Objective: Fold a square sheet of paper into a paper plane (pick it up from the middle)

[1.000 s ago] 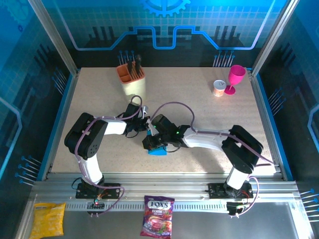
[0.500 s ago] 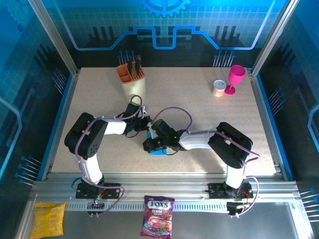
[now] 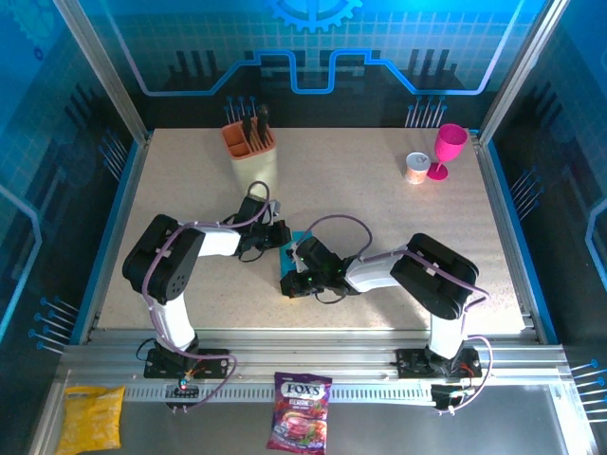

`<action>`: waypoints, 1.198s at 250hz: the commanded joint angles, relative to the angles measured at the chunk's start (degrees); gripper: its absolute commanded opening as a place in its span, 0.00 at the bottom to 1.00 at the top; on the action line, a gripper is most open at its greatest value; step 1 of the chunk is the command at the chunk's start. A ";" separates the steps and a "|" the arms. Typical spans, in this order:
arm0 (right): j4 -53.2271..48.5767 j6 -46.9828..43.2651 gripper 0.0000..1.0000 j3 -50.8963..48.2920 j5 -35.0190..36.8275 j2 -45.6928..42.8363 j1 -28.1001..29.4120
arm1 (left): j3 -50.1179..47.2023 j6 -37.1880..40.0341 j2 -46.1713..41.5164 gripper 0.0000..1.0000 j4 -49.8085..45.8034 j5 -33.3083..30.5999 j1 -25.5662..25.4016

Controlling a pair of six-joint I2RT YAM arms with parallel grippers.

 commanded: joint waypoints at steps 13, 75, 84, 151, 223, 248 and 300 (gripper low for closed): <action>-2.77 2.56 0.00 -3.16 0.69 3.40 0.69 | -0.45 -4.77 -4.61 0.00 -3.95 1.93 -0.17; -1.92 3.84 0.00 -4.75 0.37 4.20 0.78 | -5.72 -6.74 -11.19 0.00 -4.48 3.15 -1.02; -1.87 3.71 0.00 -4.77 0.30 4.29 0.78 | -6.82 -6.91 -11.97 0.00 -4.39 3.17 -1.28; -1.87 3.45 0.00 -4.42 -0.25 4.99 0.80 | -11.30 -7.97 -12.96 0.00 -2.75 2.91 -4.23; -2.97 2.53 0.00 -4.06 -0.85 5.52 0.77 | -9.78 -8.61 -8.41 0.00 -1.22 -0.70 -4.85; -3.45 2.12 0.00 -4.28 -0.94 5.60 0.78 | -7.84 -8.18 -7.07 0.00 -1.94 -1.85 -4.79; -3.97 1.51 0.00 -4.95 -0.95 5.78 0.73 | -3.89 -7.21 -4.46 0.00 -3.28 -2.93 -4.22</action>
